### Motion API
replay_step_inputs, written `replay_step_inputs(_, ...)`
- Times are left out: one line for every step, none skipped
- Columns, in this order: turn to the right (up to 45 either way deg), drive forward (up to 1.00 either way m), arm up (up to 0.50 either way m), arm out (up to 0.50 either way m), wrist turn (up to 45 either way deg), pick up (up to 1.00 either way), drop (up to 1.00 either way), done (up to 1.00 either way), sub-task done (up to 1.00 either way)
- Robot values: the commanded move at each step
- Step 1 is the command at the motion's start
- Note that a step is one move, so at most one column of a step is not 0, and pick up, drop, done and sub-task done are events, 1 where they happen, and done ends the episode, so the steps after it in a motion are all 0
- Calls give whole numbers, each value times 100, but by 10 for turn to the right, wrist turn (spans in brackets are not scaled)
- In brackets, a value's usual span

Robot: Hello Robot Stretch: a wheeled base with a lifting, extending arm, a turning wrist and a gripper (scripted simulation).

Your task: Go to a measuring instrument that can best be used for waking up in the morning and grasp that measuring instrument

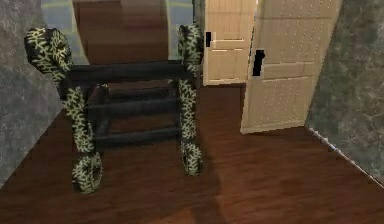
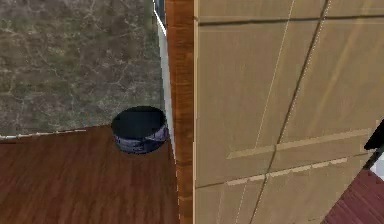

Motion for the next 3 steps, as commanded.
replay_step_inputs(120, 0, 0, 0, 0, 0, 0, 0, 0)
replay_step_inputs(0, 100, 0, 0, 0, 0, 0, 0, 0)
replay_step_inputs(60, 0, 0, 0, 0, 0, 0, 0, 0)
